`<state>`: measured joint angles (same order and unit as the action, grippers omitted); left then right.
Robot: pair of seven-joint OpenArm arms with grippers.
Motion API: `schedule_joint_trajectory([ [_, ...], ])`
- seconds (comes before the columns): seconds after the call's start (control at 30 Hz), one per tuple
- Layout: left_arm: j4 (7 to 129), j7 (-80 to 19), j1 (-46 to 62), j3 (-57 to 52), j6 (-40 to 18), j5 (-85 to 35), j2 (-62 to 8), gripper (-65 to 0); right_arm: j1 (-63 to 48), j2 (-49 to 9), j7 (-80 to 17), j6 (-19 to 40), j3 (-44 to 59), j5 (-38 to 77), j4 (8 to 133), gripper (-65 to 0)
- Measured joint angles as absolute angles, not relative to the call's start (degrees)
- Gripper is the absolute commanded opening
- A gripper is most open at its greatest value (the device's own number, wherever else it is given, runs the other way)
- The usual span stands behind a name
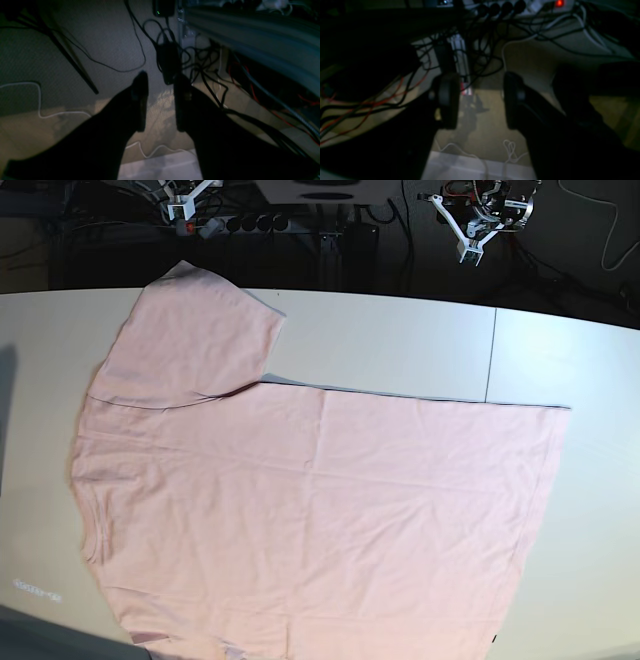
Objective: Fold the T-shirt properly
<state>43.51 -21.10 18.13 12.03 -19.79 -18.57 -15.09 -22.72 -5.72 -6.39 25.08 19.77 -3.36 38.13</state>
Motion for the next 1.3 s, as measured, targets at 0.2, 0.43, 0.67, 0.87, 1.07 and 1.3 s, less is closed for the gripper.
schedule_joint_trajectory([
  [0.2,53.49,-23.53,22.83,9.45,-31.18,-26.0,-17.43,-43.9,-31.64,-8.38,-16.14,25.41,16.34,8.19,52.8,-36.4],
  [0.43,69.65,-27.68,31.59,-4.12,-38.22,-29.63,-18.15,-43.9,-45.23,-12.53,-26.5,25.76,16.12,22.13,75.66,-36.4],
  [0.67,86.21,-31.0,39.11,-8.23,-38.68,-34.57,-21.19,-43.9,-54.76,-18.31,-30.26,25.76,17.63,32.62,95.81,-36.3],
  [0.87,95.88,-31.79,41.91,-8.86,-38.65,-36.01,-22.74,-43.9,-54.41,-20.18,-33.89,25.91,26.48,41.23,103.42,-36.3],
  [1.07,98.67,-34.79,42.04,-8.84,-38.68,-38.28,-22.7,-43.9,-49.15,-23.09,-36.75,26.13,33.01,47.13,105.12,-36.3],
  [1.3,98.67,-35.31,42.06,-8.84,-38.65,-38.24,-23.49,-43.9,-42.11,-24.95,-37.32,26.17,33.93,46.52,104.49,-36.3],
])
